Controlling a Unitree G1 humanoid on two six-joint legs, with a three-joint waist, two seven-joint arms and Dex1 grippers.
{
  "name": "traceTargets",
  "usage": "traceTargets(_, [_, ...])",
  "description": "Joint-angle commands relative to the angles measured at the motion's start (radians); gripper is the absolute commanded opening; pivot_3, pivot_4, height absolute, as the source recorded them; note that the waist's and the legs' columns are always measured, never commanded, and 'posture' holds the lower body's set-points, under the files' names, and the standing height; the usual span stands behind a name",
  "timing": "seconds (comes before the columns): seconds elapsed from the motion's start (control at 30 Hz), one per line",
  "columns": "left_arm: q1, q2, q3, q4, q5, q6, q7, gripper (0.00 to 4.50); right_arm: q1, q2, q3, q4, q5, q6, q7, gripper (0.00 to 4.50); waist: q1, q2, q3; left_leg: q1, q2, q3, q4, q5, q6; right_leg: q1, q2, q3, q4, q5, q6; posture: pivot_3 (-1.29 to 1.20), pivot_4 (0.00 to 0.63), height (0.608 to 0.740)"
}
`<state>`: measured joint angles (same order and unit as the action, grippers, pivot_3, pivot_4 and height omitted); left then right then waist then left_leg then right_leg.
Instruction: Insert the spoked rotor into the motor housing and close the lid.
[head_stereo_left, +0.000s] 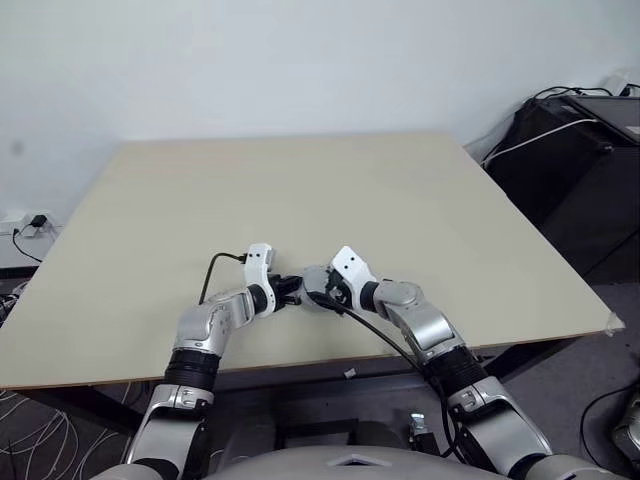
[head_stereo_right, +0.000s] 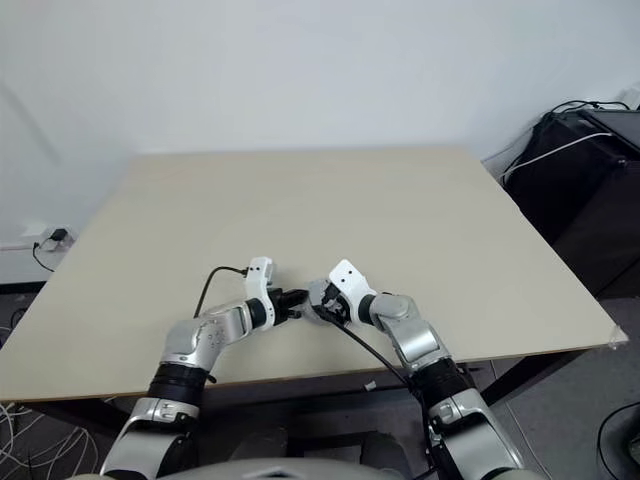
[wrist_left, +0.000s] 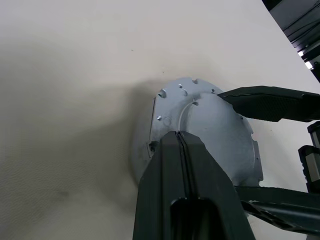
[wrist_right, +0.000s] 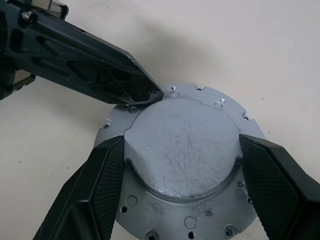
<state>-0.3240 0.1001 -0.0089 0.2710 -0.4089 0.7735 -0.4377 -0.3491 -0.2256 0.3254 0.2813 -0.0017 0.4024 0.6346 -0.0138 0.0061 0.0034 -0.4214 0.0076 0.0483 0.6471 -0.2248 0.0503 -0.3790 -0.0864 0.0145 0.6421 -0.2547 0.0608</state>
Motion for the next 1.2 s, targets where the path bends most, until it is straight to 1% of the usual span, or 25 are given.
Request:
traceTargets(0.03, [-0.017, -0.011, -0.008, 0.005, -0.002, 0.019, -0.01, 0.0, 0.021, -0.006, 0.013, 0.028, -0.017, 0.031, -0.001, 3.2, 0.0, 0.0, 0.0, 0.0, 0.0, 0.0, 0.0, 0.0, 0.0, 0.0, 0.0, 0.0, 0.0, 0.0, 0.0, 0.0, 0.0, 0.74])
traceTargets(0.33, [-0.015, -0.024, -0.014, 0.006, 0.0, 0.035, -0.016, 0.0, 0.033, -0.007, 0.002, 0.002, -0.004, 0.028, 0.005, 3.2, 0.001, 0.0, 0.0, -0.001, 0.0, 0.0, -0.001, 0.0, 0.0, 0.0, -0.002, 0.0, -0.001, 0.0, 0.0, 0.0, 0.0, 0.74])
traceTargets(0.37, [-0.015, -0.025, -0.015, 0.007, 0.001, 0.036, -0.017, 0.0, 0.035, -0.005, -0.005, -0.008, 0.005, 0.028, 0.01, 3.94, 0.001, 0.0, 0.0, -0.001, -0.001, 0.0, -0.001, 0.0, 0.0, 0.0, -0.002, 0.0, -0.001, 0.0, -0.001, 0.0, 0.0, 0.74])
traceTargets(0.43, [-0.017, -0.027, -0.018, 0.009, 0.003, 0.037, -0.019, 0.0, 0.042, -0.003, -0.017, -0.034, 0.023, 0.032, 0.016, 4.48, 0.002, 0.0, 0.0, -0.002, -0.001, -0.001, -0.001, 0.0, 0.0, -0.001, -0.003, -0.001, -0.002, 0.0, -0.001, 0.0, 0.0, 0.74])
traceTargets(0.67, [-0.024, -0.029, -0.021, 0.018, 0.011, 0.036, -0.026, 0.0, 0.057, 0.003, -0.074, -0.144, 0.074, 0.05, 0.007, 4.48, 0.005, 0.0, 0.0, -0.01, -0.003, -0.002, -0.001, 0.0, 0.0, -0.007, -0.006, -0.001, -0.002, 0.0, -0.001, 0.0, 0.0, 0.74])
traceTargets(0.93, [-0.031, -0.029, -0.025, 0.026, 0.02, 0.034, -0.038, 0.0, 0.101, -0.017, -0.163, -0.278, 0.118, 0.061, -0.047, 4.48, 0.006, -0.001, 0.001, -0.013, -0.004, -0.002, -0.001, 0.0, 0.0, -0.01, -0.007, -0.001, -0.002, -0.001, -0.001, 0.0, 0.0, 0.74])
traceTargets(1.07, [-0.036, -0.03, -0.032, 0.03, 0.026, 0.033, -0.046, 0.0, 0.132, -0.021, -0.217, -0.313, 0.13, 0.075, -0.096, 4.48, 0.007, -0.002, 0.001, -0.014, -0.004, -0.002, -0.001, 0.0, 0.0, -0.01, -0.007, -0.002, -0.002, -0.001, -0.002, 0.0, 0.0, 0.74])
traceTargets(1.2, [-0.039, -0.031, -0.036, 0.034, 0.032, 0.031, -0.052, 0.0, 0.194, 0.024, -0.288, -0.369, 0.185, 0.157, -0.17, 4.48, 0.011, -0.002, 0.001, -0.015, -0.004, -0.002, -0.001, 0.0, 0.0, -0.012, -0.007, -0.002, -0.003, -0.001, -0.002, 0.0, 0.0, 0.74])
